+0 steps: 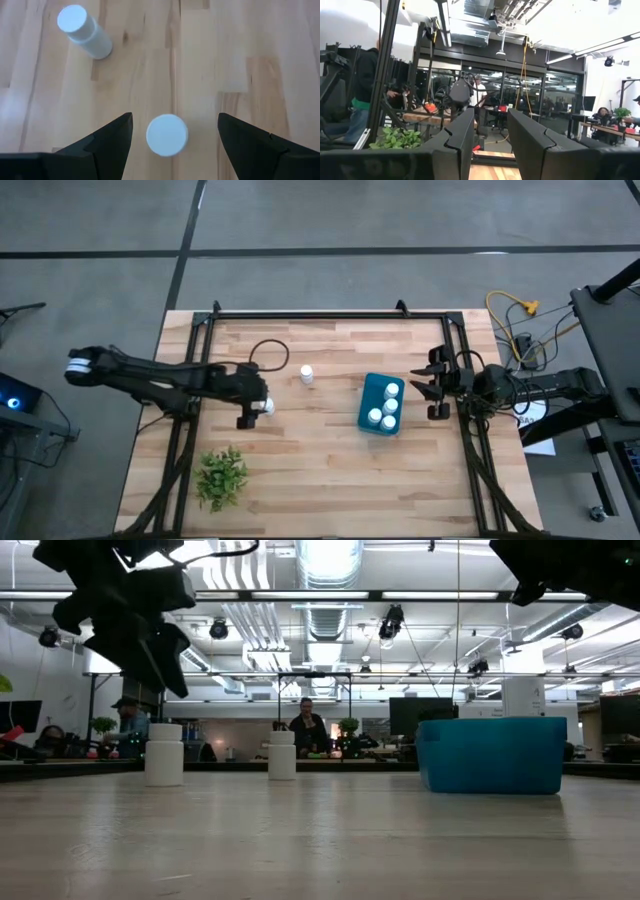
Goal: Pick and place pill bottles into a basket
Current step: Put the white medicine bottle into the blue bin
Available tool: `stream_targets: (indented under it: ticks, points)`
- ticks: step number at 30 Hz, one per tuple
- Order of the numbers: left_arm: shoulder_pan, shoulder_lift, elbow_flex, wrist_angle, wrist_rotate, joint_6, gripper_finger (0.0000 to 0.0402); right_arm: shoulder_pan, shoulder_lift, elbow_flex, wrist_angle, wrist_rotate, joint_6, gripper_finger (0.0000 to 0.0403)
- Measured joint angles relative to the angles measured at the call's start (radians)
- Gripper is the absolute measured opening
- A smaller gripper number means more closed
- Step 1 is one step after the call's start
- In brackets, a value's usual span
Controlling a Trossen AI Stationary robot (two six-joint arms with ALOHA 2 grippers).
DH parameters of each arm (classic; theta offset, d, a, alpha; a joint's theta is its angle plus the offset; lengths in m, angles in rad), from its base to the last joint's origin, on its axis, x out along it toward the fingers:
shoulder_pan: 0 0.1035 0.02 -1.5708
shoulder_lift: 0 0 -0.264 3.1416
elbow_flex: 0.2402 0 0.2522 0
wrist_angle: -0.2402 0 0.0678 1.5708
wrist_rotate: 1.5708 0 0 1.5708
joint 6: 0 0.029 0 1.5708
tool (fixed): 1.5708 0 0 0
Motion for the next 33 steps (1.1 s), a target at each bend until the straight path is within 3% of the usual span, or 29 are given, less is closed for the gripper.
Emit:
stream_targets:
  ticks: [14,33]
  points:
    - [0.018,0.132,-0.004,-0.024,-0.003,0.001,0.0274,0.000,-0.001,-0.008,0.000,0.000,0.006,0.0109]
    - [0.060,0.220,-0.008,0.034,0.001,0.011,0.0274,0.000,-0.001,-0.009,0.000,0.001,0.006,0.0109]
